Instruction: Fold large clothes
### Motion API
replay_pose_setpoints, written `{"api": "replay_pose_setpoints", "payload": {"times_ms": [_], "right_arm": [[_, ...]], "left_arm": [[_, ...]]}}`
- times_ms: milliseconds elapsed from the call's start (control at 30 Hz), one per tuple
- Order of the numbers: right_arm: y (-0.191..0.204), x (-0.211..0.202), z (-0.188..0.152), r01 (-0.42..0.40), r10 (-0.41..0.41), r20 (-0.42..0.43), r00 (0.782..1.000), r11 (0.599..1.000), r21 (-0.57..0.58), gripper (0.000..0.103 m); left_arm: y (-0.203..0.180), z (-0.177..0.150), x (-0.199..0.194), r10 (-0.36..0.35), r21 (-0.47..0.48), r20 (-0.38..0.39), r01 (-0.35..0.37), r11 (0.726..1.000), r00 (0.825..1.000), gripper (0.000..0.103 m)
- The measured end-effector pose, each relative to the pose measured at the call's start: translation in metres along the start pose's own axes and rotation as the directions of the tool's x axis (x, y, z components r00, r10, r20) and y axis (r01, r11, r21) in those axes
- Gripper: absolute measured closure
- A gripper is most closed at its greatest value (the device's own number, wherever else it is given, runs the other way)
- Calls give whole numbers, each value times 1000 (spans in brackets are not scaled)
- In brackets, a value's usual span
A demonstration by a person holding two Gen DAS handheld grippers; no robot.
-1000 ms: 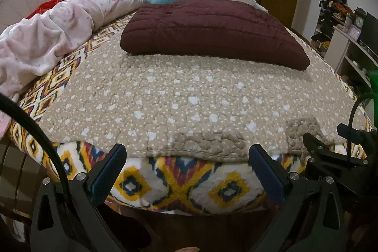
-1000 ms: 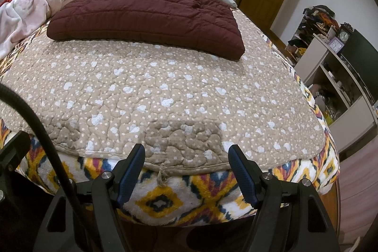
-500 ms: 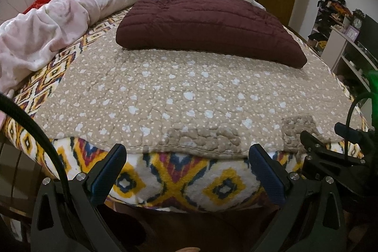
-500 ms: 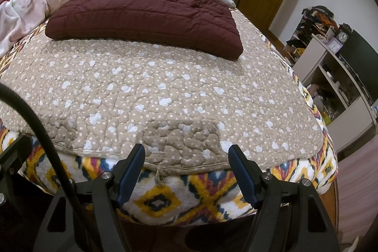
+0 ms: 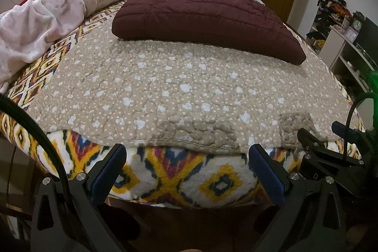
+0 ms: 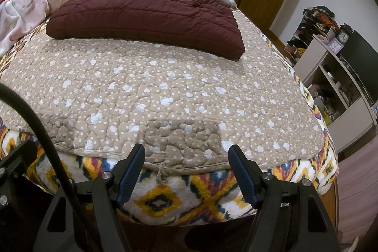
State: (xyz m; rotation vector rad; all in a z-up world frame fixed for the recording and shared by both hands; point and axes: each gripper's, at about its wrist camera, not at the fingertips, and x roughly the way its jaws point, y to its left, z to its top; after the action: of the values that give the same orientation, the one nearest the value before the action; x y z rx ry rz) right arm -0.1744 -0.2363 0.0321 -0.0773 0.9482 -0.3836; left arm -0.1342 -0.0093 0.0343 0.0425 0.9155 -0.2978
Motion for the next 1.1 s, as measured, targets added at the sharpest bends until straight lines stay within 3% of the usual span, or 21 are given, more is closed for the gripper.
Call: {"api": "replay_pose_setpoints", "payload": {"times_ms": [1100], "right_arm": [[1,4,0,-8,8,-1,1000,1000,-15,26]], "left_arm": [[2,-1,0,23,2,5,-23,1000,1000,0]]}}
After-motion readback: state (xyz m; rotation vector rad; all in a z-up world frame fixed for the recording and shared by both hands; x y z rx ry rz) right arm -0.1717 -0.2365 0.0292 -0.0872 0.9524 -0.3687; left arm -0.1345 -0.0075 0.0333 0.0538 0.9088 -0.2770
